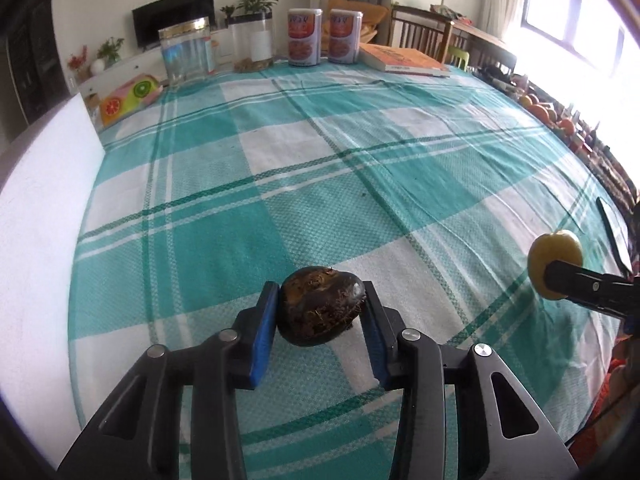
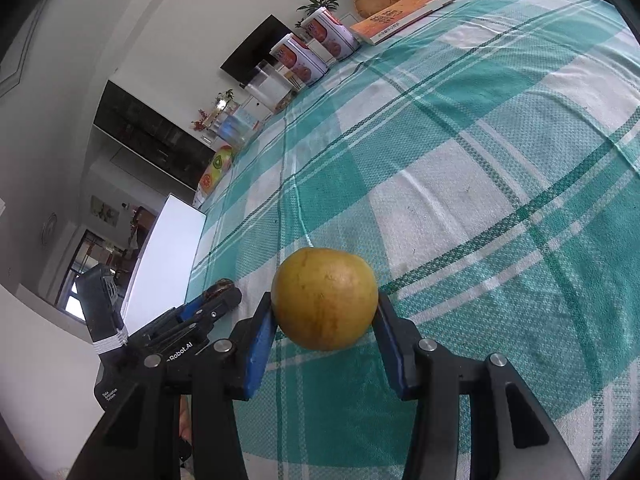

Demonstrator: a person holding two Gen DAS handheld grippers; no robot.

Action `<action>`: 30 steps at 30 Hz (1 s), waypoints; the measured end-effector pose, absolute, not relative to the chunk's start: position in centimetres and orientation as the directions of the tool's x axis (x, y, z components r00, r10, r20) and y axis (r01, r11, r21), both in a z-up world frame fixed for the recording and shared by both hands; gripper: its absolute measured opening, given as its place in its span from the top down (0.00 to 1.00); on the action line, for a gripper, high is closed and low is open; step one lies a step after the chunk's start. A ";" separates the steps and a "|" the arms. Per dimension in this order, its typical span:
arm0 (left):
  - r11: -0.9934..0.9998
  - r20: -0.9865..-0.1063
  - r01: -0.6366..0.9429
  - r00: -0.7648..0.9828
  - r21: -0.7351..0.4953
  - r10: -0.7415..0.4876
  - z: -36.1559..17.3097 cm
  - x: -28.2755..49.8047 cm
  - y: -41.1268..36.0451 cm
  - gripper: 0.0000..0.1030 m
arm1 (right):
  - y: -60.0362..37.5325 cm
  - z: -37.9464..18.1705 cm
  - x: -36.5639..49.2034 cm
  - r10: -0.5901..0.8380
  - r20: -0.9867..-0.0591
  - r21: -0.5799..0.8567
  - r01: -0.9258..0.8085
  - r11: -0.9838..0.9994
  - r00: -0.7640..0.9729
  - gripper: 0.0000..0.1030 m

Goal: Organize fruits
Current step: 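Carry the passion fruit and yellow citrus into the box and open both tools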

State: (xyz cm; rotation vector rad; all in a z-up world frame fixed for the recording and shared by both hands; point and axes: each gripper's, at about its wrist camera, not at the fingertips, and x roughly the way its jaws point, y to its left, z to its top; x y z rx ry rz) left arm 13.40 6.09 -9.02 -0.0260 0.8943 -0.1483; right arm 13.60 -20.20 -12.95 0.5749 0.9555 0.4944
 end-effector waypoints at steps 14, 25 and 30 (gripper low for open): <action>0.885 -0.657 -0.156 0.727 -0.439 -0.198 5.6 -2.4 24.5 0.60 | -3.4 -3.1 9.6 0.844 -0.493 0.715 -0.456 0.530 0.209 0.54; 0.863 -0.840 -0.479 0.526 -0.162 0.134 -3.1 0.1 34.5 0.59 | 20.4 -1.2 5.8 0.625 -0.777 0.333 -0.798 0.502 0.068 0.54; 0.868 -0.823 -0.490 0.522 -0.075 0.223 -2.7 0.0 33.1 0.24 | 22.5 -2.4 5.6 0.527 -0.839 0.203 -0.818 0.538 0.138 0.26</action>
